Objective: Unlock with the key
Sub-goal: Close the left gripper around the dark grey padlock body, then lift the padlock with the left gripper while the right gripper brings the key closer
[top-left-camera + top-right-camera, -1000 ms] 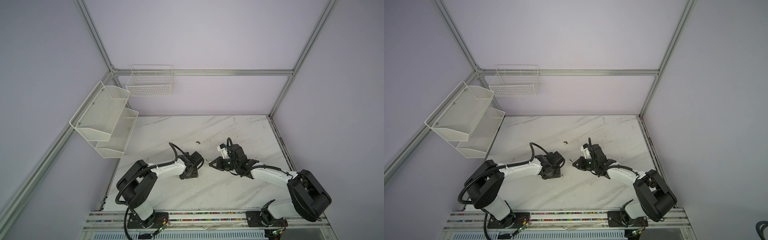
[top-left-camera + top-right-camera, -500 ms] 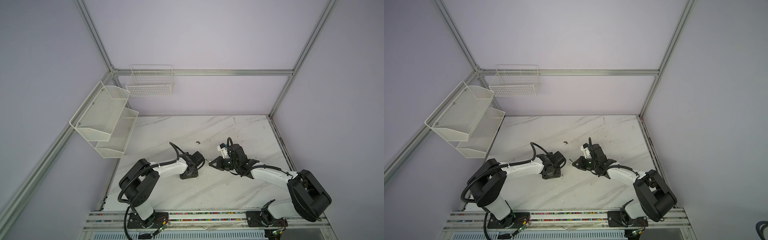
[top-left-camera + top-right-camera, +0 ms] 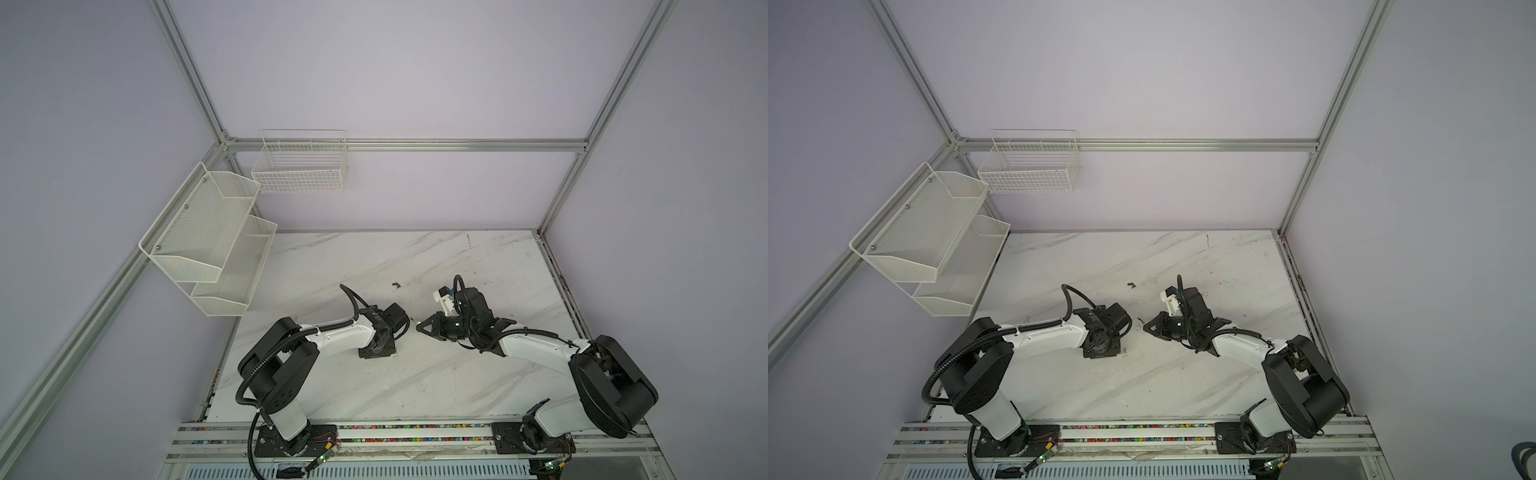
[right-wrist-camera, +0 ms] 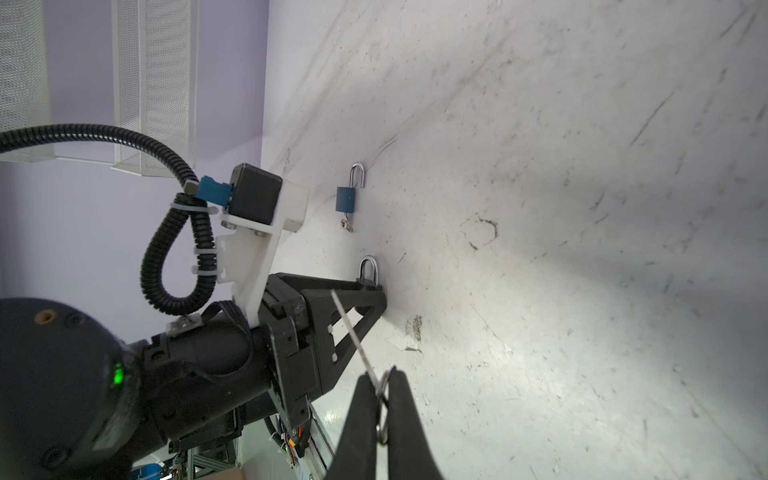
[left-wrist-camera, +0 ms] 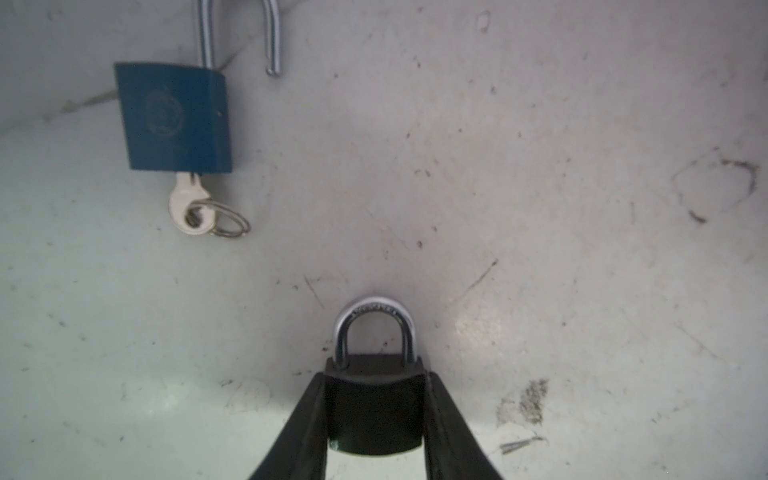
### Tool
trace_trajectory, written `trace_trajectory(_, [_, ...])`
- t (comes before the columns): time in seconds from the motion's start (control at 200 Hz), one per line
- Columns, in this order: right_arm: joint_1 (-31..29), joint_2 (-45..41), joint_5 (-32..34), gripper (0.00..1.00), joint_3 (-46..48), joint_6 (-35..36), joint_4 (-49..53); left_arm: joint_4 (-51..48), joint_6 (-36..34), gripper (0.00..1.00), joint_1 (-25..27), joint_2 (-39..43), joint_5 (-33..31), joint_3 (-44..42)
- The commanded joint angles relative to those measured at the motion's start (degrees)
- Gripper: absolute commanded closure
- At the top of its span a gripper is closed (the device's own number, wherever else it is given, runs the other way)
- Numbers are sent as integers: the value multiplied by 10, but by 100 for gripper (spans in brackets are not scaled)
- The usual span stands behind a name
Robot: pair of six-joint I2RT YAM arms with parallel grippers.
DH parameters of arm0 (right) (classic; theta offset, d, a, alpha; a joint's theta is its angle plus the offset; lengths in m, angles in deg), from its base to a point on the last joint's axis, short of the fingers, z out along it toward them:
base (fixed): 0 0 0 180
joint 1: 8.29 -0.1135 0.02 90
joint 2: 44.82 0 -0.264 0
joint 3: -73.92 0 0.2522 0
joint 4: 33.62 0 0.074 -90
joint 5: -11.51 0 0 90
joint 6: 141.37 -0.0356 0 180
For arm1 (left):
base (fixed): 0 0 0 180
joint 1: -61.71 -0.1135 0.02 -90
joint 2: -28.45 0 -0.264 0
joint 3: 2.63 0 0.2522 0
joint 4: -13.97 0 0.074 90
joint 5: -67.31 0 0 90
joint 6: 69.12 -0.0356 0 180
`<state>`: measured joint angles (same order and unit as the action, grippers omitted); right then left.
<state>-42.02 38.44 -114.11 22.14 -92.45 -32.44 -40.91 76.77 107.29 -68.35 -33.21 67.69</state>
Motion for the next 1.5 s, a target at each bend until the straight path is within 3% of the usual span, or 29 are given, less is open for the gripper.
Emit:
trace_trajectory(0.0, [3,4,-6,100,1,-7,-17,-9,-4,71,9,-13,41,6])
trace_trajectory(0.36, [7,-7,-15,100,-7,-11,-19,-8,11,100,9,26,28,11])
trace_trajectory(0.565, [9,-25,-12,100,-15,-24,5,-7,42,100,7,79,14,5])
trace_trajectory(1.005, [5,-67,69,100,-94,41,166,71,161,100,-25,256,-10,-36])
trace_trajectory(1.265, [-48,-72,125,100,-112,30,186,139,212,100,-42,293,-35,-35])
trace_trajectory(1.495, [-115,-90,194,100,-104,-36,139,165,262,100,-44,284,-40,-26])
